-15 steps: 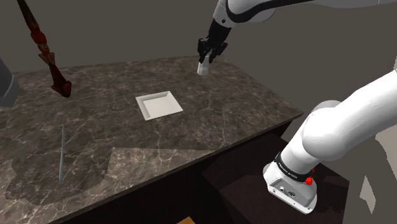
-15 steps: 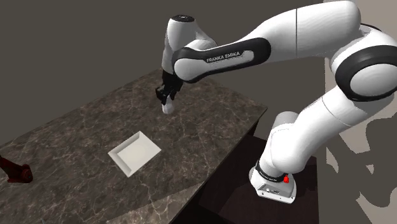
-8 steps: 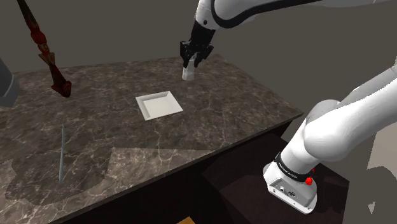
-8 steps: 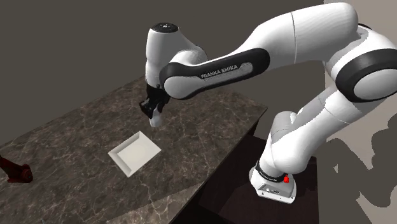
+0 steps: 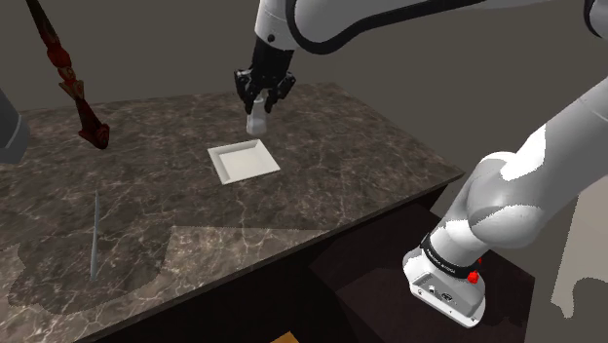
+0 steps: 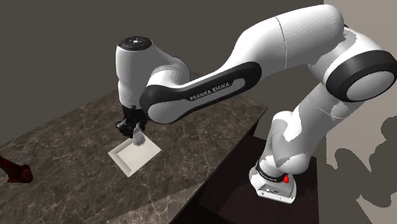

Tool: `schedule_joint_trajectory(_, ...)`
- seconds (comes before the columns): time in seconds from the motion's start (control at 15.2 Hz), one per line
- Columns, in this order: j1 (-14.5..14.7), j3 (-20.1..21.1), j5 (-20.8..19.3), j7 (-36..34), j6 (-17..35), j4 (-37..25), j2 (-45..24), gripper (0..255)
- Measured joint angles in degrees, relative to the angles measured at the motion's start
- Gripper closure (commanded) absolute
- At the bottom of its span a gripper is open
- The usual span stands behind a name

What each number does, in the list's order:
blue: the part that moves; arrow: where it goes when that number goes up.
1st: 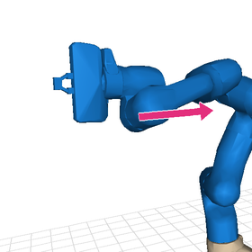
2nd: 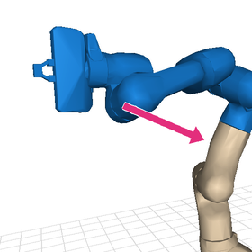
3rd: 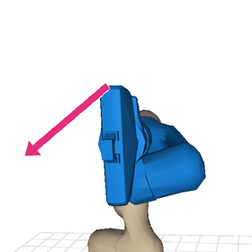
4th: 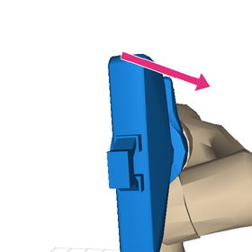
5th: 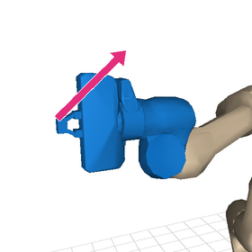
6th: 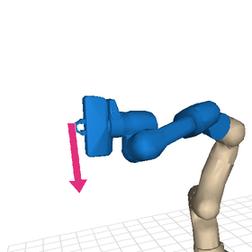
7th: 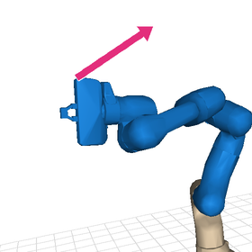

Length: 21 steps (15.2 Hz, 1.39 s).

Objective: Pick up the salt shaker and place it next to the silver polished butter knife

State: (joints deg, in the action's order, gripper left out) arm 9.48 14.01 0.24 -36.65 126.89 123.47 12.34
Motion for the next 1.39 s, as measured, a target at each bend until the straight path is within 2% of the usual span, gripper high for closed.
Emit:
schedule_joint_trajectory(0.53, 3.25, 6.86, -5.70, -12.75, -2.48, -11.32, -9.89, 255)
schedule_joint_trajectory(0.73, 5.02, 8.83, -8.68, -17.53, -3.53, -16.04, -14.35, 255)
schedule_joint_trajectory(0.99, 8.70, 10.85, -13.72, -24.17, -6.80, -25.65, -22.32, 255)
schedule_joint_trajectory(1.39, 9.42, 10.80, -15.34, -26.24, -3.38, -23.70, -24.25, 255)
